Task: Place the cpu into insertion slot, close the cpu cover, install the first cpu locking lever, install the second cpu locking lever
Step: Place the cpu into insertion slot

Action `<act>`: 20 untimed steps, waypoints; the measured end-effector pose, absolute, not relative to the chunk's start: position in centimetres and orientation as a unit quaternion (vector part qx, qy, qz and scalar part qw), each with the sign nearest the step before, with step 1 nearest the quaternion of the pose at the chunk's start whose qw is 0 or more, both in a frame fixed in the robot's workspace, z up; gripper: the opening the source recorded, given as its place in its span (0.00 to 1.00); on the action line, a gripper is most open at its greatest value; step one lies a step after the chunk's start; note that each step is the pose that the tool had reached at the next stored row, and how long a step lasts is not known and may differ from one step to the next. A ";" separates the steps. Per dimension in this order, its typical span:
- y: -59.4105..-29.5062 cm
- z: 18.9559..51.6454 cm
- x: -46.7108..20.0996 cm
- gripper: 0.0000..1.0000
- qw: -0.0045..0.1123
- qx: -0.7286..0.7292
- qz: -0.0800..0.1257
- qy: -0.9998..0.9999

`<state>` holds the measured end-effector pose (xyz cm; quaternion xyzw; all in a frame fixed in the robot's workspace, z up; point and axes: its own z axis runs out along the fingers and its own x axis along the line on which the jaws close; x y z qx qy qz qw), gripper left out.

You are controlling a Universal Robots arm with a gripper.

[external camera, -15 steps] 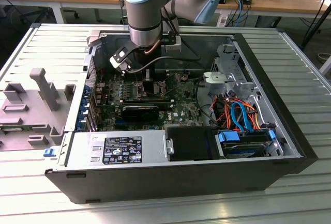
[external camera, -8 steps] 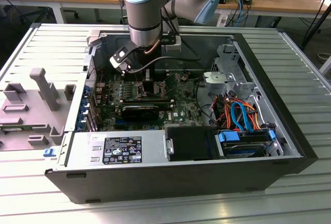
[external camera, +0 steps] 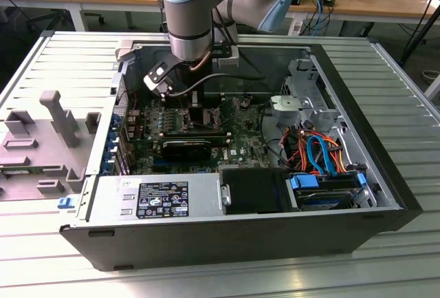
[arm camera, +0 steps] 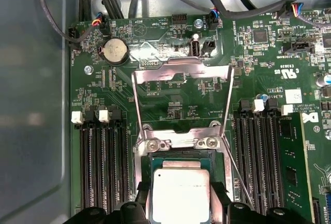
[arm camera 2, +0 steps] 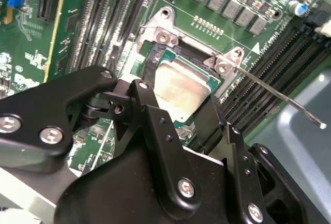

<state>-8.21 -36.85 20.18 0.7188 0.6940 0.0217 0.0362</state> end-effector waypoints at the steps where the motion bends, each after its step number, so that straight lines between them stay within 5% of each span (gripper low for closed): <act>1: -36.9 20.2 -8.2 0.54 0.039 0.715 0.019 0.698; 20: -36.6 20.0 -8.2 0.54 0.041 0.696 0.017 0.717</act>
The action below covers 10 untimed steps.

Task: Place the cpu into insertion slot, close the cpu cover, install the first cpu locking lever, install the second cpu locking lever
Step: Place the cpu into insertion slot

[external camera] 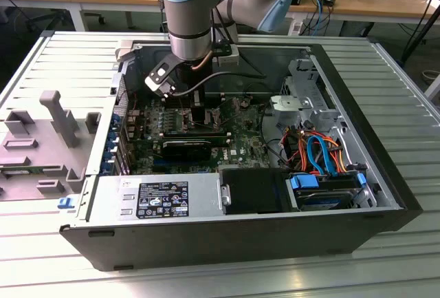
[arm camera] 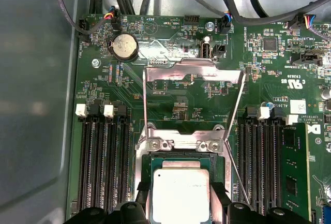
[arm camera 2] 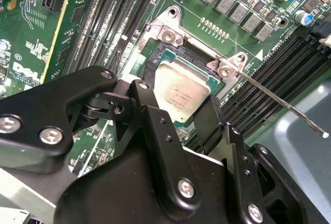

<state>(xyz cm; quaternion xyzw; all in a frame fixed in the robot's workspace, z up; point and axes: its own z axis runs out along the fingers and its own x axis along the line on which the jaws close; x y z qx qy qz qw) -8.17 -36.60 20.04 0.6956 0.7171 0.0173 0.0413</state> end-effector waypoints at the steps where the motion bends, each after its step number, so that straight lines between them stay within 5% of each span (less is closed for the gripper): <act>1: -36.6 20.0 -8.2 0.54 0.041 0.696 0.017 0.717; 10: -36.6 19.7 -8.2 0.54 0.041 0.696 0.017 0.717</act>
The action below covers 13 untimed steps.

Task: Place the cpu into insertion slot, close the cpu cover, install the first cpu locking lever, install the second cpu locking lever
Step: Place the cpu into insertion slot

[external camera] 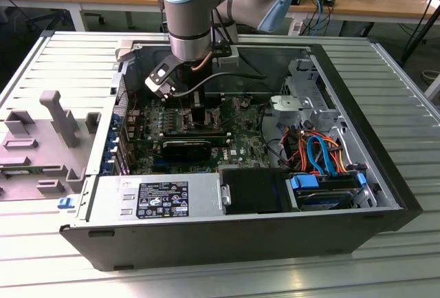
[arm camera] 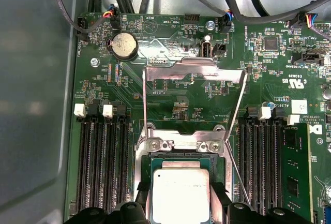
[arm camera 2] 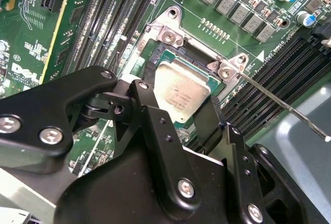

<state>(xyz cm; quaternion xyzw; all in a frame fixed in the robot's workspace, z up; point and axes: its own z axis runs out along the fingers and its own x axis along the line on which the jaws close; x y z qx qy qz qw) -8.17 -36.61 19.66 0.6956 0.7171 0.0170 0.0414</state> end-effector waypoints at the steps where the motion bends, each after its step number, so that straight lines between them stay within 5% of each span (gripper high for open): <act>1: -36.6 19.6 -8.2 0.54 0.041 0.696 0.017 0.717; 13: -36.6 19.9 -8.2 0.54 0.041 0.696 0.017 0.717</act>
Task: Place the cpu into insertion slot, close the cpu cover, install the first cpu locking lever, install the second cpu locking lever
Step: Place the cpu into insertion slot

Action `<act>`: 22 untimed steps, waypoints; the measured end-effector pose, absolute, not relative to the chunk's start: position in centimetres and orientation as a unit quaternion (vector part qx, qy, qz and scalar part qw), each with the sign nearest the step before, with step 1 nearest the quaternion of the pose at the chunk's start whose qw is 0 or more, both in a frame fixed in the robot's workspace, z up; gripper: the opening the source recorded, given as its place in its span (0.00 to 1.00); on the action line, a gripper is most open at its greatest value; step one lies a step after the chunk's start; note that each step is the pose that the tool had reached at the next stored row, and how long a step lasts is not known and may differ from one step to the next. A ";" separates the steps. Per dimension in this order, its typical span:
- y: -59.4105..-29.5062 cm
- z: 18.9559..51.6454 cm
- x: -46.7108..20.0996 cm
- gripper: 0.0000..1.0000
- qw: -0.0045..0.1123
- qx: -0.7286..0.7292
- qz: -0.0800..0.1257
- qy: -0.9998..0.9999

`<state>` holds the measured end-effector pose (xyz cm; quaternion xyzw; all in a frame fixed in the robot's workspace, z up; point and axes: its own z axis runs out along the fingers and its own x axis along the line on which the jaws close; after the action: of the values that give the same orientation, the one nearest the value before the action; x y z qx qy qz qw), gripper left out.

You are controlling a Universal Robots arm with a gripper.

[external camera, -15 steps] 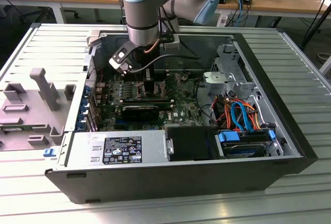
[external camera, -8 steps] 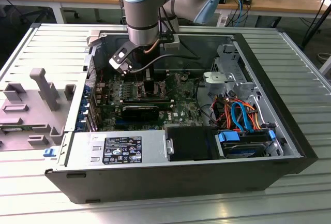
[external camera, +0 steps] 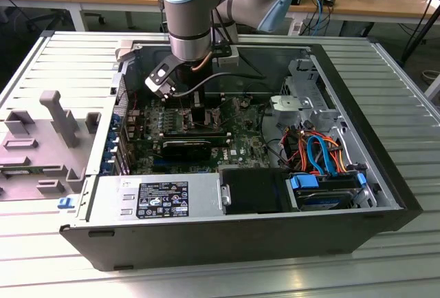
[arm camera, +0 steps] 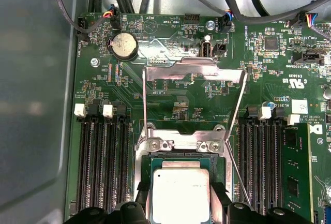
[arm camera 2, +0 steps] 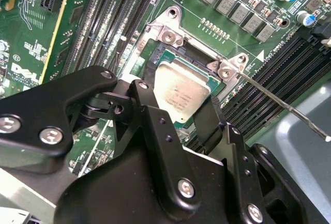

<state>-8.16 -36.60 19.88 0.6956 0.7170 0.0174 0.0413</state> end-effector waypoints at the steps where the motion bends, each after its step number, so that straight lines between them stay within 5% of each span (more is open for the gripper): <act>1: -36.6 19.9 -8.2 0.54 0.041 0.696 0.017 0.717; 22: -36.7 20.0 -8.0 0.54 0.041 0.701 0.017 0.711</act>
<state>-8.05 -36.73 20.00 0.7013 0.7115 0.0168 0.0415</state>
